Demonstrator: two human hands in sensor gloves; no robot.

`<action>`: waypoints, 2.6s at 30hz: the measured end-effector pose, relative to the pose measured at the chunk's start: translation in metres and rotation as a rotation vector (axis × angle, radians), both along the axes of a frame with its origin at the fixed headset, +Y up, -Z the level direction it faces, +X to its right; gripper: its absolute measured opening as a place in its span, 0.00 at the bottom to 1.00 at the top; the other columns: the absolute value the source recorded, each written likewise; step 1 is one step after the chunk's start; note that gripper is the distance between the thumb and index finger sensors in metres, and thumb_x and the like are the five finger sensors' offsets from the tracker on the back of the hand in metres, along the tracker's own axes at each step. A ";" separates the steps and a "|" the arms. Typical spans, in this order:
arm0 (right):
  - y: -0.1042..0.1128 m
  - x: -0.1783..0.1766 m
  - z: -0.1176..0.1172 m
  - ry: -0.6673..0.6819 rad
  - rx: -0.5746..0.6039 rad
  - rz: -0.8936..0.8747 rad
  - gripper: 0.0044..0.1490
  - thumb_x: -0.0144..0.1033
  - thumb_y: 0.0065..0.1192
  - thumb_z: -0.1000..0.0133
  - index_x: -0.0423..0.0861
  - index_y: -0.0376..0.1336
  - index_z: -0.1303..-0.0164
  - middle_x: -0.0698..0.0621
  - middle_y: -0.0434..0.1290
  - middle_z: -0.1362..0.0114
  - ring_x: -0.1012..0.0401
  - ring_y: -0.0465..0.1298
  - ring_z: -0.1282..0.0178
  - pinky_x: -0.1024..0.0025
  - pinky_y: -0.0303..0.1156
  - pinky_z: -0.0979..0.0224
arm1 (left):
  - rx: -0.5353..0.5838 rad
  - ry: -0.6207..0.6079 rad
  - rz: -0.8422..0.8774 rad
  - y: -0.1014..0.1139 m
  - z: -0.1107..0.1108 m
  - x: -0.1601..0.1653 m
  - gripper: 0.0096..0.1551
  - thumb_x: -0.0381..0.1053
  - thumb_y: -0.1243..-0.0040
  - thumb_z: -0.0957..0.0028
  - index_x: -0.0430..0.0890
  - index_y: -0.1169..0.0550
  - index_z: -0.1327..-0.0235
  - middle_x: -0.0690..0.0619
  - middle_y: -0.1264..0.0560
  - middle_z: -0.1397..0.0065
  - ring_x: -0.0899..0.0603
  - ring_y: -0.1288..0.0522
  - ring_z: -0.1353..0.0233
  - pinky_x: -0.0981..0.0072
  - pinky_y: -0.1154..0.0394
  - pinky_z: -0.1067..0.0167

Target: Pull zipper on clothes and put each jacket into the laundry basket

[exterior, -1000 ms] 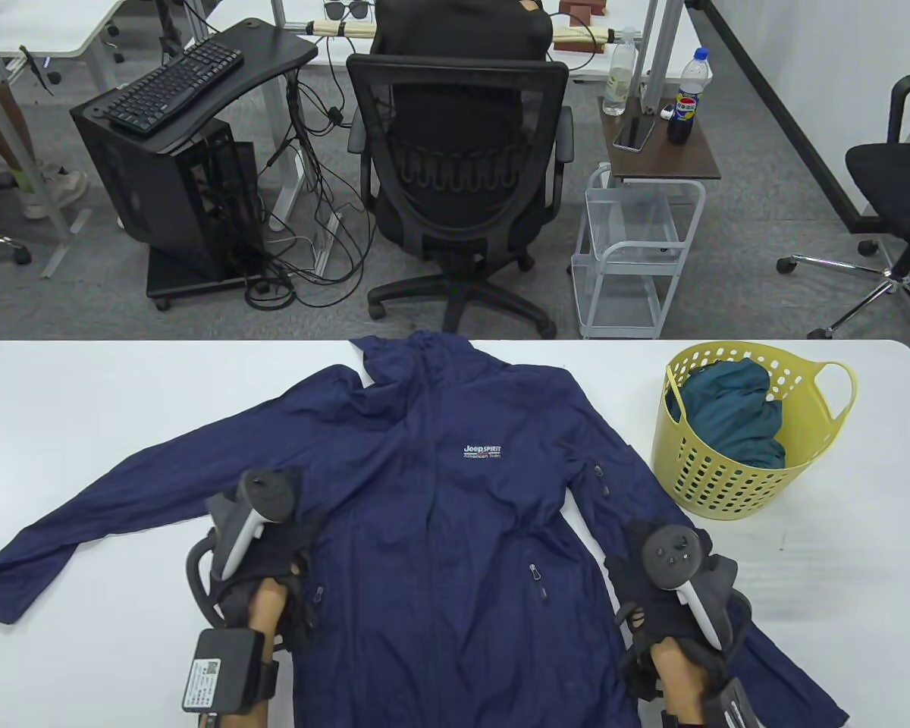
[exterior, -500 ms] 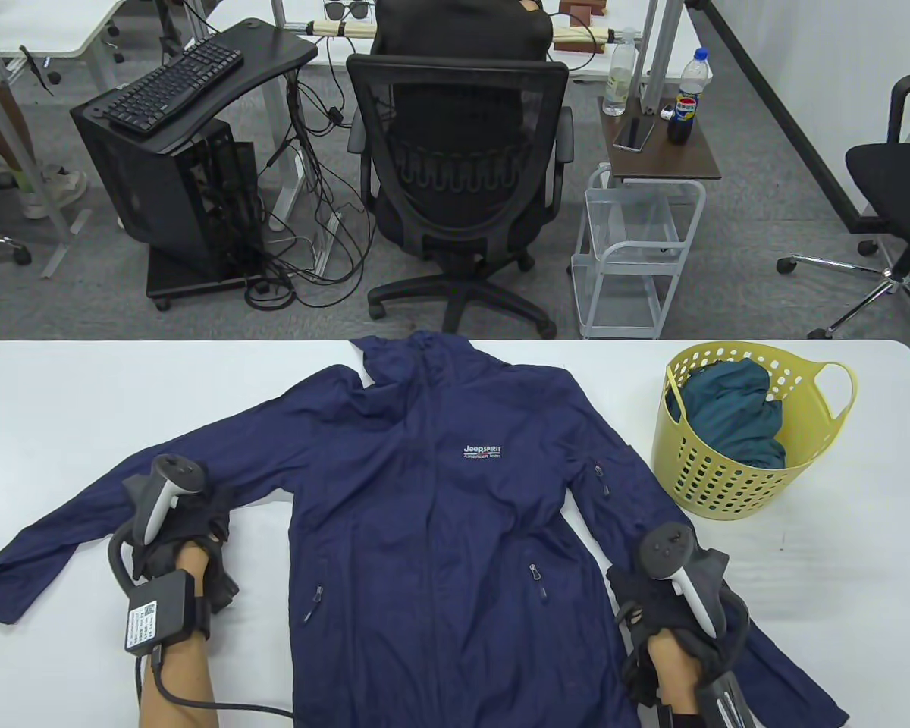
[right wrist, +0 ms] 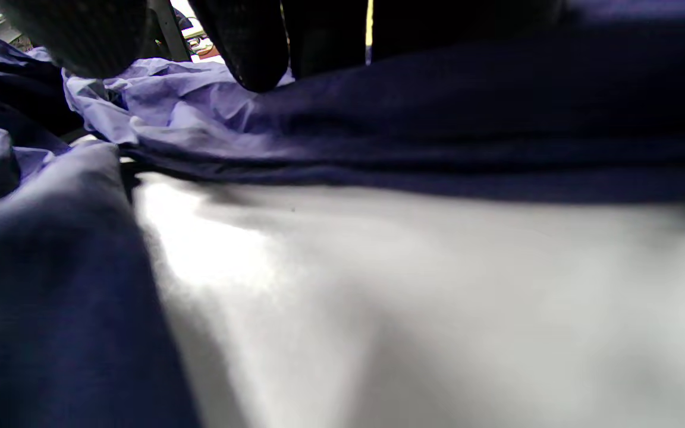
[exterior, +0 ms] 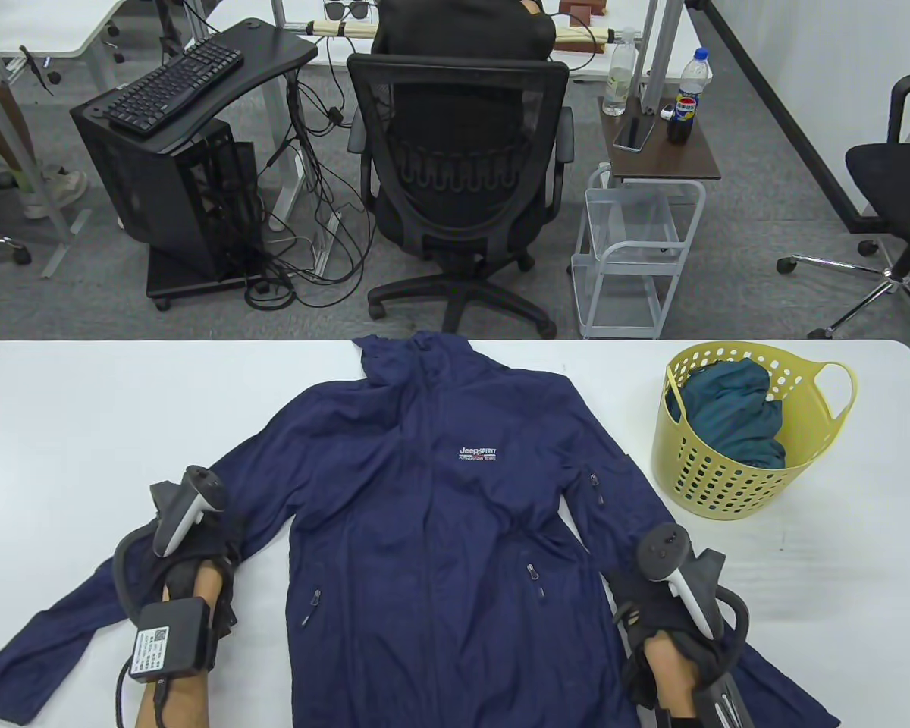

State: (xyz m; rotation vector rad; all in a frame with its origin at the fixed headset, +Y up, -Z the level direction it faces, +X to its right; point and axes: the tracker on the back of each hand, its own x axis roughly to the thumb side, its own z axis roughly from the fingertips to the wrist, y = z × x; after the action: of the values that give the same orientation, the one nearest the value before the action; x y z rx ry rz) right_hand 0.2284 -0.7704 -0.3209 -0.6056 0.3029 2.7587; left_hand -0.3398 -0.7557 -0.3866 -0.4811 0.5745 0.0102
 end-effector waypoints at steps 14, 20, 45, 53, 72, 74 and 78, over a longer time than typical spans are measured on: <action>0.011 -0.052 0.015 0.200 -0.025 -0.095 0.38 0.60 0.56 0.46 0.47 0.72 0.34 0.48 0.83 0.36 0.52 0.87 0.50 0.57 0.82 0.46 | -0.097 -0.283 0.719 -0.003 0.056 0.172 0.53 0.75 0.70 0.64 0.48 0.36 0.27 0.42 0.17 0.38 0.36 0.12 0.50 0.43 0.19 0.53; 0.010 -0.082 0.022 0.308 -0.022 -0.244 0.41 0.61 0.55 0.46 0.42 0.71 0.35 0.45 0.85 0.38 0.52 0.90 0.52 0.60 0.85 0.49 | -0.190 -0.381 1.092 -0.019 0.066 0.254 0.56 0.75 0.70 0.64 0.43 0.49 0.26 0.36 0.24 0.30 0.33 0.16 0.41 0.42 0.19 0.50; 0.004 -0.105 0.021 0.407 0.057 -0.320 0.33 0.53 0.68 0.48 0.46 0.71 0.38 0.52 0.86 0.42 0.60 0.91 0.56 0.67 0.85 0.52 | -0.279 -0.338 1.687 -0.027 0.103 0.276 0.55 0.75 0.74 0.62 0.46 0.60 0.26 0.19 0.48 0.28 0.22 0.30 0.33 0.37 0.22 0.45; 0.007 -0.043 0.008 0.214 0.336 -1.027 0.31 0.49 0.66 0.46 0.48 0.69 0.34 0.53 0.85 0.39 0.59 0.90 0.53 0.66 0.85 0.49 | 0.004 -0.606 1.637 0.013 0.108 0.270 0.47 0.75 0.71 0.59 0.62 0.48 0.22 0.40 0.41 0.18 0.31 0.29 0.27 0.42 0.24 0.40; 0.062 -0.034 0.028 0.394 0.664 -1.183 0.31 0.47 0.67 0.46 0.48 0.68 0.34 0.54 0.84 0.36 0.57 0.88 0.43 0.58 0.81 0.40 | 0.852 -0.894 0.678 0.111 0.134 0.249 0.53 0.79 0.46 0.63 0.78 0.58 0.27 0.66 0.60 0.11 0.39 0.60 0.13 0.31 0.49 0.24; 0.069 -0.048 0.033 0.481 0.658 -1.150 0.31 0.47 0.67 0.46 0.48 0.69 0.34 0.54 0.84 0.35 0.56 0.86 0.40 0.56 0.79 0.38 | 0.919 -1.039 0.553 0.129 0.145 0.268 0.62 0.78 0.40 0.68 0.75 0.63 0.30 0.67 0.69 0.14 0.43 0.70 0.15 0.33 0.57 0.22; 0.079 -0.077 0.044 0.731 0.533 -1.177 0.29 0.46 0.65 0.44 0.54 0.68 0.32 0.57 0.79 0.29 0.54 0.69 0.25 0.50 0.68 0.28 | 0.963 -1.116 0.201 0.118 0.141 0.291 0.68 0.77 0.33 0.77 0.71 0.58 0.29 0.60 0.57 0.13 0.41 0.58 0.15 0.32 0.48 0.25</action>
State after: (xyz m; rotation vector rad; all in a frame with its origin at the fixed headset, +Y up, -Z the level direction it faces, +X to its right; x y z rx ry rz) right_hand 0.1516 -0.6909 -0.2771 0.5860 0.0167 1.6487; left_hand -0.0490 -0.6379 -0.2455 0.4235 -0.5940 0.1891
